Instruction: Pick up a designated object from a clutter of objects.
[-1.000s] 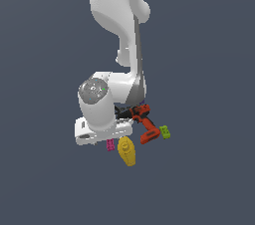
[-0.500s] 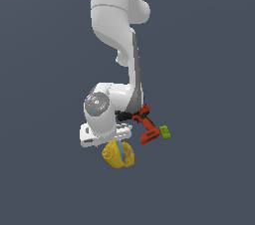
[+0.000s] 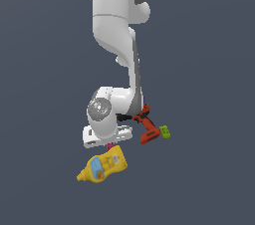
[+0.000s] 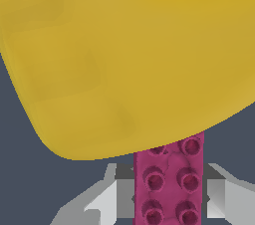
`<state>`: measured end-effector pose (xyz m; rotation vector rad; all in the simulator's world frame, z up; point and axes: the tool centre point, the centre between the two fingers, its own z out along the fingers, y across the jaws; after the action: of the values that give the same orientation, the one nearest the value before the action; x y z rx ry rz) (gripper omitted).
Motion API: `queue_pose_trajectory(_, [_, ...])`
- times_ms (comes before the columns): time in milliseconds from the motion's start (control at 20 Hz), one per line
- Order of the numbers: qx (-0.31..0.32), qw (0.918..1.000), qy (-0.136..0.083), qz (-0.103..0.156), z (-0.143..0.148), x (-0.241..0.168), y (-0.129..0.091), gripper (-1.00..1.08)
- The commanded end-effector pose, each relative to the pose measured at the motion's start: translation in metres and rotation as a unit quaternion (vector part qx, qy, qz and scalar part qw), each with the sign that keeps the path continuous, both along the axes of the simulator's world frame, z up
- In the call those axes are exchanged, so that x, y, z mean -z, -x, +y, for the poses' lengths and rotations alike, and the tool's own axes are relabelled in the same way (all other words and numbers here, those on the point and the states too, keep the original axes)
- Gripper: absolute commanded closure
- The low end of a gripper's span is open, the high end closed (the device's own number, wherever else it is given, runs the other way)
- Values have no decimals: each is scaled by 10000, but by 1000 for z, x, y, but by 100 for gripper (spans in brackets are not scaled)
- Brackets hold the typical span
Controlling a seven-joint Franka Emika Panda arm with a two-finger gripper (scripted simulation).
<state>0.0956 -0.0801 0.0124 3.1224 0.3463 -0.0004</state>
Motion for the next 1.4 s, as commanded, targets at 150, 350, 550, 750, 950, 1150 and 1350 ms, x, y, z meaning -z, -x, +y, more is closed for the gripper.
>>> queue_pose_trajectory(150, [-3, 10000, 0, -2, 0, 0, 0, 108])
queue_pose_trajectory(350, [45, 9999, 30, -120, -8, -13, -8, 108])
queue_pose_trajectory(550, [44, 9999, 30, -118, -9, -19, -6, 108])
queue_pose_trajectory(750, [42, 9999, 29, -113, -12, -32, -2, 108])
queue_pose_trajectory(950, [39, 9999, 26, -106, -17, -53, 5, 108])
queue_pose_trajectory(1150, [35, 9999, 23, -96, -24, -84, 15, 108])
queue_pose_trajectory(1350, [30, 10000, 19, -83, -33, -122, 27, 108])
